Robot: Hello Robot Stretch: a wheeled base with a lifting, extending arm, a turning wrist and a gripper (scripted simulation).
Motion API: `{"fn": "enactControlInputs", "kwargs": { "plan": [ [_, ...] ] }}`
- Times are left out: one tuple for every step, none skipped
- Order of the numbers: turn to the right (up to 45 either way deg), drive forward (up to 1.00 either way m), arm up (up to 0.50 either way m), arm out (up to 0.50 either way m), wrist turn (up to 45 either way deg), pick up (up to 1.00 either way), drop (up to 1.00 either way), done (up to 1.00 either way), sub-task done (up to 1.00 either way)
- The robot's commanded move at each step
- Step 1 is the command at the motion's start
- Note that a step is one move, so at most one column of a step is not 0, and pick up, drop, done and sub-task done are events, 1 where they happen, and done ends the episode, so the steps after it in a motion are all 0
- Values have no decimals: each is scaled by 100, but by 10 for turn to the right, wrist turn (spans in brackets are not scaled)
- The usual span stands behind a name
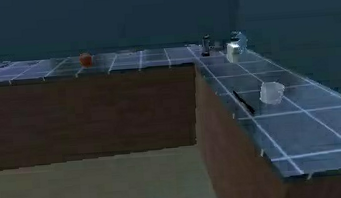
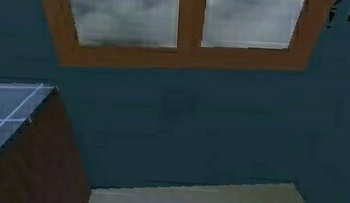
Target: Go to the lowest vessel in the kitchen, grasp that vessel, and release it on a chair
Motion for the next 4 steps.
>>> {"fn": "enactControlInputs", "kwargs": {
  "plan": [
    [-450, 0, 0, 0, 0, 0, 0, 0, 0],
    [-450, 0, 0, 0, 0, 0, 0, 0, 0],
    [-120, 0, 0, 0, 0, 0, 0, 0, 0],
    [0, 100, 0, 0, 0, 0, 0, 0, 0]
  ]
}}
